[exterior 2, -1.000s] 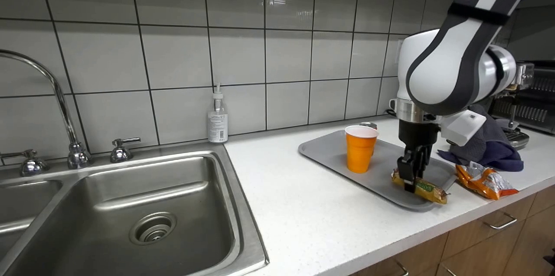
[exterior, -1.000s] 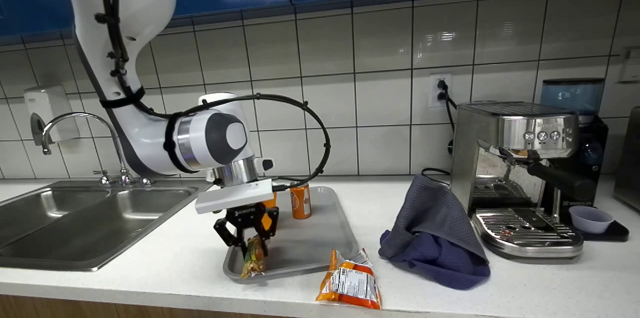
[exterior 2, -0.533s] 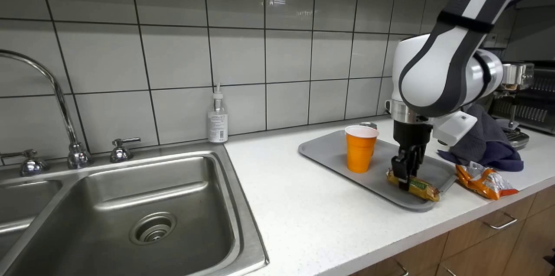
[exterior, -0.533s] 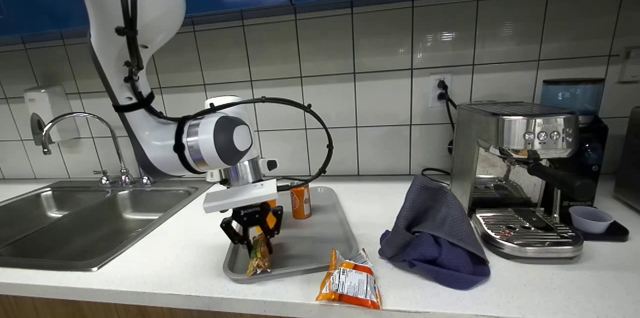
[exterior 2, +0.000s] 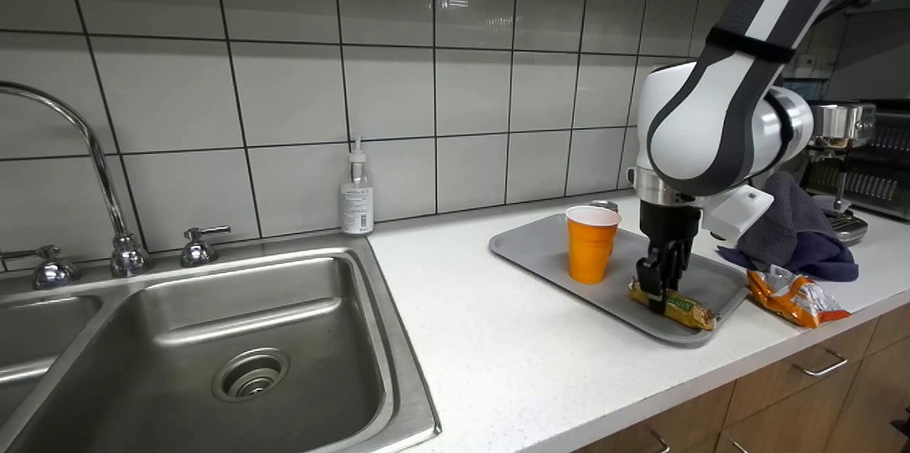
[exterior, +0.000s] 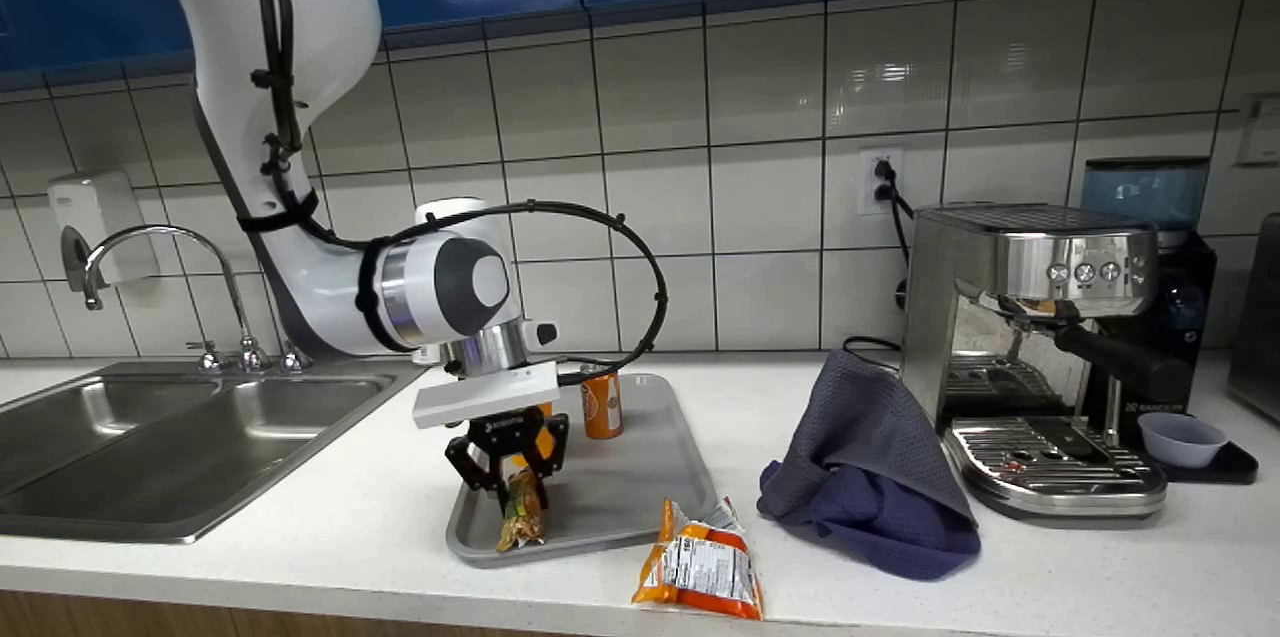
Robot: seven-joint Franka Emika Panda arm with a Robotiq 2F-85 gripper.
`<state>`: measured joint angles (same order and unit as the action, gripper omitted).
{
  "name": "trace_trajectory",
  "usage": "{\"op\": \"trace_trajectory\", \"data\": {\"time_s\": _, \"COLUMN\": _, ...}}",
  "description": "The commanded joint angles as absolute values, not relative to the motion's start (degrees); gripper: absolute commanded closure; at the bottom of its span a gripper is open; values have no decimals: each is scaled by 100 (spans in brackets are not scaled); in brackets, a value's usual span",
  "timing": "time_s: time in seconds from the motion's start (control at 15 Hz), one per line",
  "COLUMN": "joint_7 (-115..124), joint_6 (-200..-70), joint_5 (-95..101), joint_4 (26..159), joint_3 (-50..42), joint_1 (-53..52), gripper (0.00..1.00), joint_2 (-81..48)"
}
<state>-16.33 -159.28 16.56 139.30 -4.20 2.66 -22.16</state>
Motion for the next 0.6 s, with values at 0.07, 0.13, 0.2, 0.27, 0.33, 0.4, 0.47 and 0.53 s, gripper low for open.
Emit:
{"op": "trace_trajectory", "data": {"time_s": 0.07, "joint_7": -1550, "joint_6": -15987, "joint_5": 1643, "joint_4": 13895, "joint_3": -380, "joint_1": 255, "gripper": 19, "joint_2": -2150}}
{"op": "trace_trajectory", "data": {"time_s": 0.13, "joint_7": -1551, "joint_6": -16021, "joint_5": 1649, "joint_4": 13927, "joint_3": -380, "joint_1": 253, "gripper": 11, "joint_2": -2096}}
{"op": "trace_trajectory", "data": {"time_s": 0.2, "joint_7": -1553, "joint_6": -16045, "joint_5": 1655, "joint_4": 13947, "joint_3": -380, "joint_1": 250, "gripper": 4, "joint_2": -2062}}
{"op": "trace_trajectory", "data": {"time_s": 0.27, "joint_7": -1552, "joint_6": -16089, "joint_5": 1663, "joint_4": 13986, "joint_3": -384, "joint_1": 248, "gripper": 0, "joint_2": -2009}}
{"op": "trace_trajectory", "data": {"time_s": 0.33, "joint_7": -1555, "joint_6": -16115, "joint_5": 1665, "joint_4": 14014, "joint_3": -389, "joint_1": 252, "gripper": 0, "joint_2": -1965}}
{"op": "trace_trajectory", "data": {"time_s": 0.4, "joint_7": -1548, "joint_6": -16141, "joint_5": 1681, "joint_4": 14046, "joint_3": -408, "joint_1": 250, "gripper": 0, "joint_2": -1911}}
{"op": "trace_trajectory", "data": {"time_s": 0.47, "joint_7": -1552, "joint_6": -16159, "joint_5": 1684, "joint_4": 14091, "joint_3": -419, "joint_1": 261, "gripper": 0, "joint_2": -1842}}
{"op": "trace_trajectory", "data": {"time_s": 0.53, "joint_7": -1558, "joint_6": -16169, "joint_5": 1690, "joint_4": 14136, "joint_3": -430, "joint_1": 270, "gripper": 0, "joint_2": -1767}}
